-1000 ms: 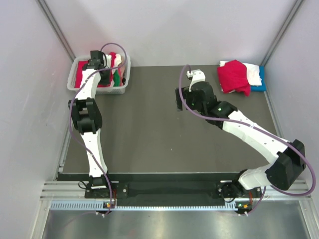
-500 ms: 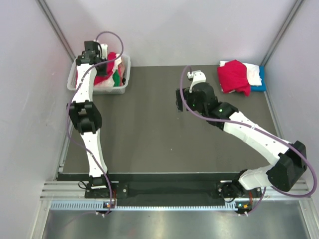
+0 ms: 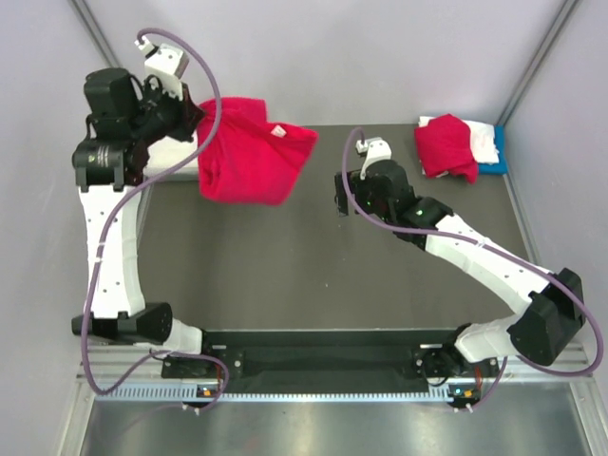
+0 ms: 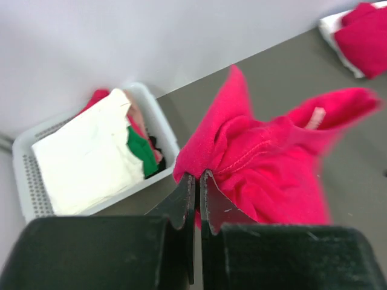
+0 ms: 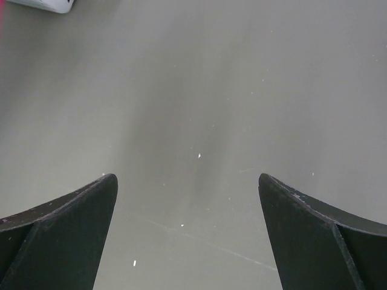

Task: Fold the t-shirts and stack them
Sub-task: Move the tshirt to the center of the board

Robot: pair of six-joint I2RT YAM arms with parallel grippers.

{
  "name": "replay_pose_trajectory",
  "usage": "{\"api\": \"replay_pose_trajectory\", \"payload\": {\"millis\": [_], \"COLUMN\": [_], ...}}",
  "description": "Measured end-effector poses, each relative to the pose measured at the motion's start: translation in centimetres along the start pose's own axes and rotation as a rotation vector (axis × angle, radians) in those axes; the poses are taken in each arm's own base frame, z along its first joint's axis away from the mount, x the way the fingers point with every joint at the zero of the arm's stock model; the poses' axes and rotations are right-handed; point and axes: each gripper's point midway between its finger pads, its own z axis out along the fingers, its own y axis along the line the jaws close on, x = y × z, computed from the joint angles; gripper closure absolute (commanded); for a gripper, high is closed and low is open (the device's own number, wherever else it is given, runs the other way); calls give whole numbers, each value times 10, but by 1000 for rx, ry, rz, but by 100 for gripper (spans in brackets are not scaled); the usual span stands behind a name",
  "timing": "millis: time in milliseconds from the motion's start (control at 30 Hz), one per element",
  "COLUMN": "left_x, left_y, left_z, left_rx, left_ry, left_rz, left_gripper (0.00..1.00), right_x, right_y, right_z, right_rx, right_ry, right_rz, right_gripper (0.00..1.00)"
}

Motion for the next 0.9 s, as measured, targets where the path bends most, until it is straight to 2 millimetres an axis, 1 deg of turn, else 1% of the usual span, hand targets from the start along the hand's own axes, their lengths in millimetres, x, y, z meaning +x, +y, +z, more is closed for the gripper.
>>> {"api": "replay_pose_trajectory", "payload": {"millis": [33, 100, 167, 233, 267, 400, 467, 533, 633, 667, 700, 833, 900], "left_x": [-5, -8, -3, 9, 19, 50, 58, 61, 62, 63, 64, 59, 58], "left_y": [-9, -23, -33, -40, -43, -45, -44, -45, -50, -55, -64, -115, -130], "left_z": [-10, -23, -29, -31, -30, -27, -27, -29, -29, -28, -26, -18, -15], "left_rx": [29, 82, 124, 161, 174, 186, 184, 184, 186, 188, 199, 305, 349], "left_ry": [-17, -25, -7, 35, 69, 168, 198, 209, 222, 234, 248, 277, 282], "left_rz": [6, 9, 0, -17, -31, -66, -72, -71, -60, -50, -34, 33, 46], "left_gripper": [100, 100, 100, 100, 100, 100, 100, 100, 100, 100, 100, 100, 100], "right_x": [0, 3, 2, -4, -9, -28, -37, -45, -53, -56, -59, -70, -74], "right_y": [-1, -5, -10, -15, -17, -25, -28, -33, -38, -40, -41, -45, -45], "right_z": [0, -1, -4, -10, -13, -28, -32, -37, -44, -47, -50, -60, -63], "right_rx": [3, 20, 41, 61, 68, 99, 115, 137, 160, 166, 171, 181, 183], "right_ry": [-1, -4, -14, -38, -54, -115, -140, -168, -199, -210, -223, -266, -277], "right_rz": [0, -2, -5, -9, -10, -15, -15, -12, -8, -6, -4, 12, 17], "right_gripper": [0, 0, 0, 0, 0, 0, 0, 0, 0, 0, 0, 0, 0]}}
